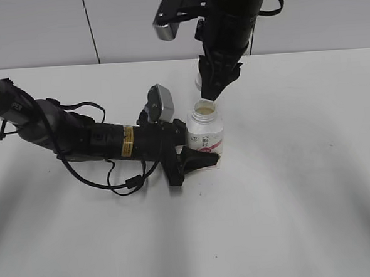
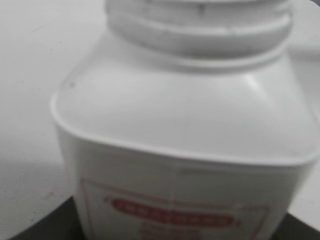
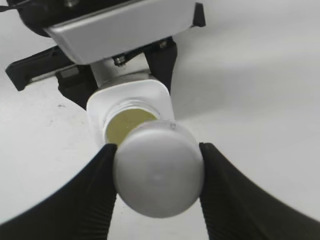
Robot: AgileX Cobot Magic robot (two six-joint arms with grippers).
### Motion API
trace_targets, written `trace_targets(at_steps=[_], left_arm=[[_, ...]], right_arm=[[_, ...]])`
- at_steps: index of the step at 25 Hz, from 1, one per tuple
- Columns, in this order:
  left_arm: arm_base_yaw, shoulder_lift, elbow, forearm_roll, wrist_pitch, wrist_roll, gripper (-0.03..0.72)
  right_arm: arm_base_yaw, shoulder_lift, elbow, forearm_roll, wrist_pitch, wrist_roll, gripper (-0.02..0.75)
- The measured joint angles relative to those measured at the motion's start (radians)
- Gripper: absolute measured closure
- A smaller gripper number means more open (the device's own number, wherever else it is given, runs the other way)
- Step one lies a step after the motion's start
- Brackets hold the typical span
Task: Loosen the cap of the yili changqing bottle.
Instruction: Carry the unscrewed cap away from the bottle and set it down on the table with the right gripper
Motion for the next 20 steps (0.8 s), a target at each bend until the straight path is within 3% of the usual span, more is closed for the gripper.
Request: trace_targets(at_steps=[7, 14, 20], left_arm=[[0.000, 0.000, 0.000, -0.001, 0.001, 0.000, 0.294], [0.000, 0.000, 0.000, -0.001, 0.001, -0.010, 0.294], [0.000, 0.000, 0.000, 0.000, 0.001, -0.013, 0.294]], right_arm=[[-0.070, -0.035, 0.000, -0.023, 0.003, 0.273, 0.349], [-0.291, -0.039, 0.029, 0.063, 0.003, 0.541, 0.350], [-0.446, -0.092, 0.234, 0.160, -0.030, 0.576, 0.350]])
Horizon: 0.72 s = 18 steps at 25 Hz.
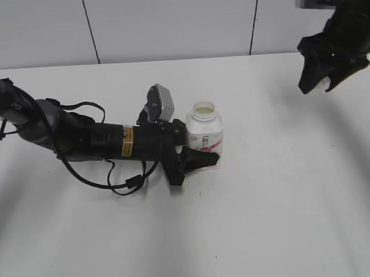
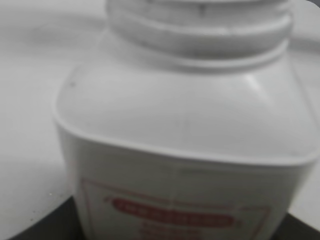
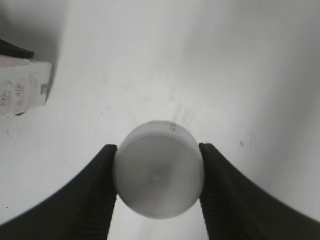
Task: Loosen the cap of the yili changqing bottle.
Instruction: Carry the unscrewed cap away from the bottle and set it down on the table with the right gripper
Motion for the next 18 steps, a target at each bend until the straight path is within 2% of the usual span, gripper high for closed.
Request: trace_targets(at_steps=[7, 11, 14, 18], left_arm=[[0.000, 0.000, 0.000, 0.000, 0.000, -0.001, 0.294], [0.000, 0.000, 0.000, 0.000, 0.000, -0.001, 0.294], [0.000, 0.000, 0.000, 0.000, -0.001, -0.001, 0.294], [0.000, 0.000, 0.000, 0.000, -0.001, -0.001, 0.294]], right_arm=[[-0.107, -0.116, 0.310, 0.013, -0.183, 0.009, 0.350], [-0.135, -0.142, 0.465, -0.015, -0.321, 0.014, 0.350], [-0.135, -0.140, 0.533, -0.033, -0.401, 0.015, 0.350], [-0.135, -0.124, 0.558, -0.051, -0.430, 0.015, 0.350]])
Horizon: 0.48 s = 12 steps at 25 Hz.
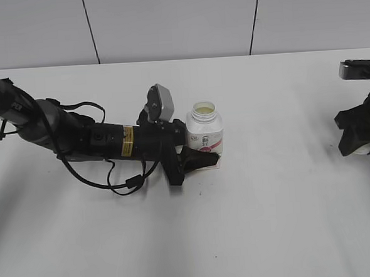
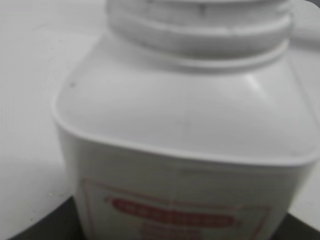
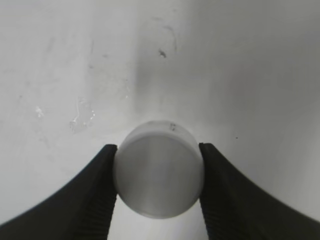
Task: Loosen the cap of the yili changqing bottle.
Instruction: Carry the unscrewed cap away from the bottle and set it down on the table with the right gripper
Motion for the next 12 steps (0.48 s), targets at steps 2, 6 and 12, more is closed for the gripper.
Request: trace_targets(at_steps=[2, 6, 12], left_arm=[[0.000, 0.000, 0.000, 0.000, 0.000, 0.000, 0.294], [0.000, 0.000, 0.000, 0.000, 0.000, 0.000, 0.294], [0.000, 0.000, 0.000, 0.000, 0.000, 0.000, 0.294]], right_arm=[[0.000, 0.005, 0.003, -0.011, -0.023, 0.000, 0.350], [0.000, 0.013, 0.004, -0.032, -0.070, 0.001, 0.350], [0.000, 0.051, 0.004, -0.038, -0.094, 0.001, 0.351]])
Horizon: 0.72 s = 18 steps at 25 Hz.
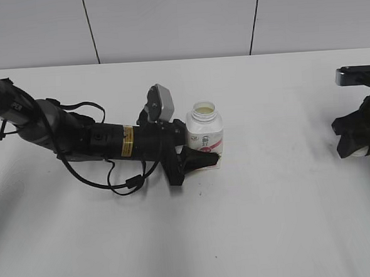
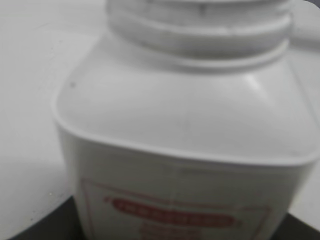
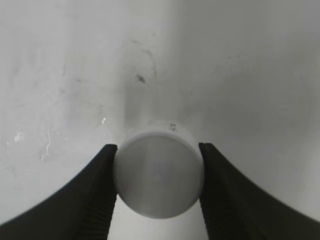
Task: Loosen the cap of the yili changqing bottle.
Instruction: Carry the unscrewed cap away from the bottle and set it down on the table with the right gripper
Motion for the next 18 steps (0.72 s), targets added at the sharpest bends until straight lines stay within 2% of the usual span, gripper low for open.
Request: trace_targets(at_steps=[18], left_arm=[[0.000, 0.000, 0.000, 0.000, 0.000, 0.000, 0.294]], right_arm=[[0.000, 0.017, 0.000, -0.010, -0.002, 0.000, 0.351]])
